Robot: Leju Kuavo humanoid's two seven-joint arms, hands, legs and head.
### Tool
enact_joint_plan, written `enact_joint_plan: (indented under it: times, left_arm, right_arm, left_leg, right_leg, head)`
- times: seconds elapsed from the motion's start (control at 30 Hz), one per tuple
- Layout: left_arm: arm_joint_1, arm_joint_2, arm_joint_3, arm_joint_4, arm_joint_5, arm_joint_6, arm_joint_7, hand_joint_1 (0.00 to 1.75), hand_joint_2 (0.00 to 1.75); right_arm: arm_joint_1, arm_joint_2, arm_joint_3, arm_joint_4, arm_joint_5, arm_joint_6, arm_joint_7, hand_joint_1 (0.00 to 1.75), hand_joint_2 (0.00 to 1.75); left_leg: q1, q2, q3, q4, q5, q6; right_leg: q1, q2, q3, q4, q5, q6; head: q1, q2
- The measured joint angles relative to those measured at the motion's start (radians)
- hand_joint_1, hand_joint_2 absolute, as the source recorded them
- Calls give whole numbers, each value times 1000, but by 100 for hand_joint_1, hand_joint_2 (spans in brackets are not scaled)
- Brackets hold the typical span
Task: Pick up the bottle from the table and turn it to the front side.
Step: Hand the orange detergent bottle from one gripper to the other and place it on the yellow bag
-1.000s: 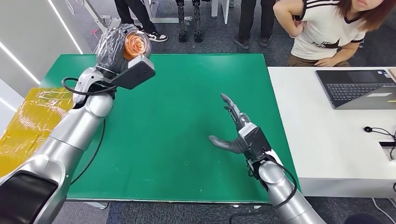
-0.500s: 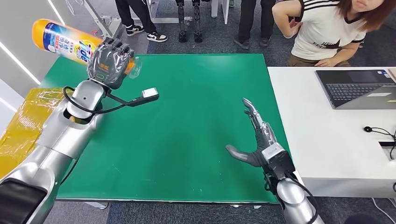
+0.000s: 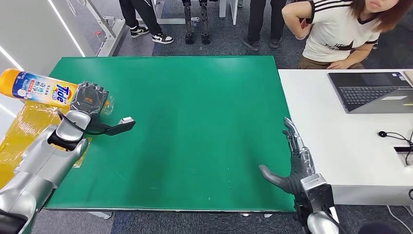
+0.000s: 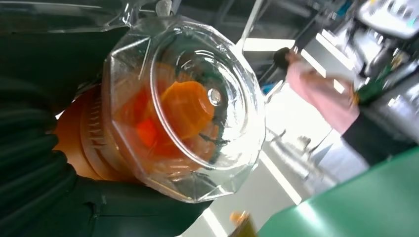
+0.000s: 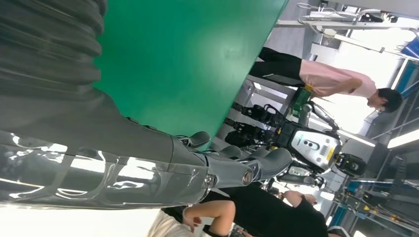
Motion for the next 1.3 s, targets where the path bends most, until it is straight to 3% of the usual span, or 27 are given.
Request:
enact_joint_plan:
  times: [0.13, 0.27, 0.57, 0.8, 1.07, 1.17, 1.3]
  left_arm:
    - [8, 7, 0, 16, 2, -13, 9, 175, 175]
    - [12, -2, 0, 38, 28, -10, -37, 175, 175]
    - [8, -91, 0, 133, 67, -53, -71, 175, 175]
    - [11, -134, -4, 204, 20, -80, 68, 175, 175]
    - [38, -131, -29, 238, 0, -97, 271, 175, 175]
    - [55, -123, -32, 240, -1, -97, 277, 175, 175]
    - [88, -111, -27, 240, 1, -93, 224, 175, 175]
  right_arm:
    - [14, 12, -15, -6, 3, -2, 1, 0, 175]
    - [16, 27, -22, -13, 12, -2, 10, 0, 175]
    - [34, 53, -38, -41, 32, -2, 31, 0, 175]
    - [85, 59, -57, -69, 37, -3, 33, 0, 175]
    - [90, 79, -64, -70, 53, -2, 50, 0, 175]
    - [85, 83, -64, -68, 54, 0, 52, 0, 175]
    - [73, 86, -64, -58, 54, 1, 54, 0, 175]
  left_leg:
    - [0, 0, 0, 0, 0, 0]
    - [0, 0, 0, 0, 0, 0]
    - [0, 0, 0, 1, 0, 0]
    - [0, 0, -1, 0, 0, 0]
    - [0, 0, -1, 0, 0, 0]
    - [0, 0, -1, 0, 0, 0]
    - [0, 0, -1, 0, 0, 0]
  right_leg:
    - [0, 0, 0, 0, 0, 0]
    - [0, 0, 0, 0, 0, 0]
    - [0, 0, 0, 0, 0, 0]
    - [0, 0, -1, 0, 0, 0]
    - [0, 0, 0, 0, 0, 0]
    - [0, 0, 0, 0, 0, 0]
    - [0, 0, 0, 0, 0, 0]
  head:
    - [0, 0]
    - [0, 0]
    - [0, 0]
    - [0, 0]
    - [0, 0]
    - [0, 0]
    - [0, 0]
